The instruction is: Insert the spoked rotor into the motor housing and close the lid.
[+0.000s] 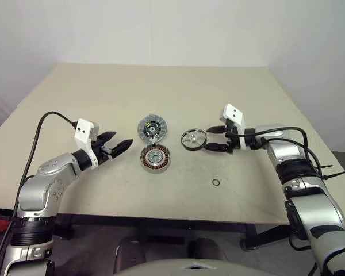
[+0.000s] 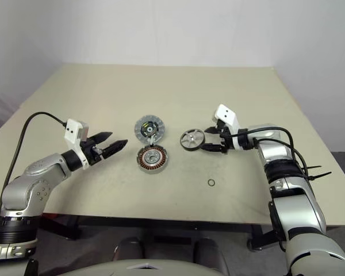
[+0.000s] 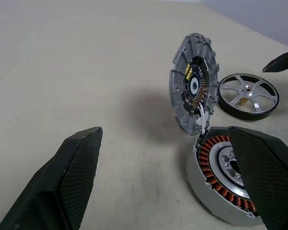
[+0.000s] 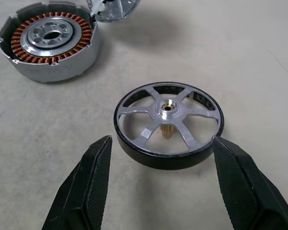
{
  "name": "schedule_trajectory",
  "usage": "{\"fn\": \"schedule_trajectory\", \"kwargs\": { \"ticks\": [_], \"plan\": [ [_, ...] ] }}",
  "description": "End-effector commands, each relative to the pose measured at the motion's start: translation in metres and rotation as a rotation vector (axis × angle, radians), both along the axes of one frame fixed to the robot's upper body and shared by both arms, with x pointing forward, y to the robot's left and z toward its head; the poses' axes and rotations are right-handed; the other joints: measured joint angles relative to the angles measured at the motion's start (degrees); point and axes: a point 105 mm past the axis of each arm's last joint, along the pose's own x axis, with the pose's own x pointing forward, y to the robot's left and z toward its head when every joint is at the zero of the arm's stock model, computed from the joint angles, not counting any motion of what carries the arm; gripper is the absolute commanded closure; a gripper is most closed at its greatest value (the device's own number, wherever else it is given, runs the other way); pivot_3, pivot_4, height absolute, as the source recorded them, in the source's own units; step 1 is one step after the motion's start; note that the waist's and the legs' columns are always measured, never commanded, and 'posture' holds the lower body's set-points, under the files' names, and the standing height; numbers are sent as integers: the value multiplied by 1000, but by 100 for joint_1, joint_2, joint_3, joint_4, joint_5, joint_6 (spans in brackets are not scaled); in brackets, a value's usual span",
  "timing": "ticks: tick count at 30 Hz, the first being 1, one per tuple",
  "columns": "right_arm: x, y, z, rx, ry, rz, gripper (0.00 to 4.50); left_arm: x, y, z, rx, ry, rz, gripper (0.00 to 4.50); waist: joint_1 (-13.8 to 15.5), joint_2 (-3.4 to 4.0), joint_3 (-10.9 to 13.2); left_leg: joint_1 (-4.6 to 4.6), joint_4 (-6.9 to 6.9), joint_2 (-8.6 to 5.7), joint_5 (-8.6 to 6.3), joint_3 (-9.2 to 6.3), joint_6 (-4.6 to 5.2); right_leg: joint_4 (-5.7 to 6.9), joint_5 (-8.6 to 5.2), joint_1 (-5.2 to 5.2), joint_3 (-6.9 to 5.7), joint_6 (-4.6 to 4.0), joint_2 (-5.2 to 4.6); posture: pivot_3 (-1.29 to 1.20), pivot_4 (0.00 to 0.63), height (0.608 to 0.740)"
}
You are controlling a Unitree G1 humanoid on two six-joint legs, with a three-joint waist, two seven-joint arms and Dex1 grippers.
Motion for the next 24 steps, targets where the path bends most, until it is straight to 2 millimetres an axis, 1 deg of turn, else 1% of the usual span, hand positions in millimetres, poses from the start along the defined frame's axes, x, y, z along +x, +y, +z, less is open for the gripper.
{"fn": "schedule_trajectory", "kwargs": {
  "ticks": [1,13,18,24],
  "plan": [
    [2,3,19,39,-54,18,787,1,-1,12,2,-47,-10,54,0,0,0,0,0,0,0,0,0,0,0,0,0,0,0,0,0,740],
    [0,5,19,37,-51,33,787,1,-1,11,1,-46,-7,54,-1,0,0,0,0,0,0,0,0,-1,0,0,0,0,0,0,0,740],
    [-7,5,16,20,-40,64,787,0,0,11,2,-45,-6,54,0,0,1,-1,-1,0,0,-1,0,-2,0,0,0,0,0,0,0,740],
    [-15,10,22,72,-57,111,787,1,-1,9,2,-40,-6,54,-1,0,1,0,-1,0,-1,-1,1,-2,0,0,0,0,0,0,0,740]
  ]
}}
